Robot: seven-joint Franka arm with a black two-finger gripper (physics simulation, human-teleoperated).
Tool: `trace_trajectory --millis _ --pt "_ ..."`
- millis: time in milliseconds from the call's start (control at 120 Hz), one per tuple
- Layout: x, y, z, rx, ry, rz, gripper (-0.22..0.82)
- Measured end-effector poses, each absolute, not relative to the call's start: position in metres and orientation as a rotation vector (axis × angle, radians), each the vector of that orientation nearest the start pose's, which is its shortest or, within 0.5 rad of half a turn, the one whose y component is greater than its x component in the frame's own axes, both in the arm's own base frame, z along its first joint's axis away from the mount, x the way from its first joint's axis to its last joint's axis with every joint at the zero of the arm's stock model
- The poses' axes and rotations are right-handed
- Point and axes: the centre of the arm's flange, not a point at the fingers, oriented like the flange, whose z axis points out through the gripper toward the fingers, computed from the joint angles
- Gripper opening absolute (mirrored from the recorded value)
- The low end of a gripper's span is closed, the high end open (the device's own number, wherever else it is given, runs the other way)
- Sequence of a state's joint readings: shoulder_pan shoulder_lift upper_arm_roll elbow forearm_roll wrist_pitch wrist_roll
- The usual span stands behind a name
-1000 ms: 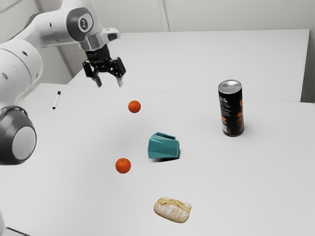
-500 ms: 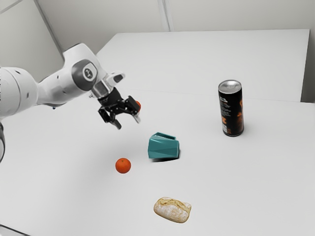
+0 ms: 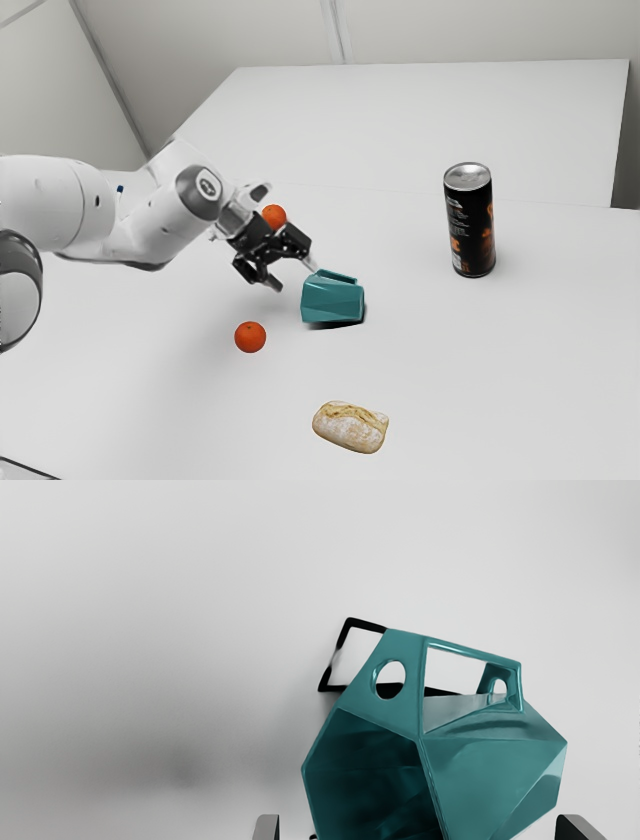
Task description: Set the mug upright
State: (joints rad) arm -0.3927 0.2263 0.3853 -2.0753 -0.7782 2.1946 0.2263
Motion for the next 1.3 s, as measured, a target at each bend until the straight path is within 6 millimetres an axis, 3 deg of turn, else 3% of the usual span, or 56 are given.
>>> trace_trajectory --millis 417,558,792,1300 --pt "0.574 -0.064 0.299 2.436 0.348 0.021 0.6" --pt "0.563 -0.064 0.289 2.387 0.37 0.022 0.6" --pt "0.554 -0.058 0.294 2.362 0.346 0.069 0.6" --pt "0.545 -0.057 0.289 2.322 0.288 0.147 0.31"
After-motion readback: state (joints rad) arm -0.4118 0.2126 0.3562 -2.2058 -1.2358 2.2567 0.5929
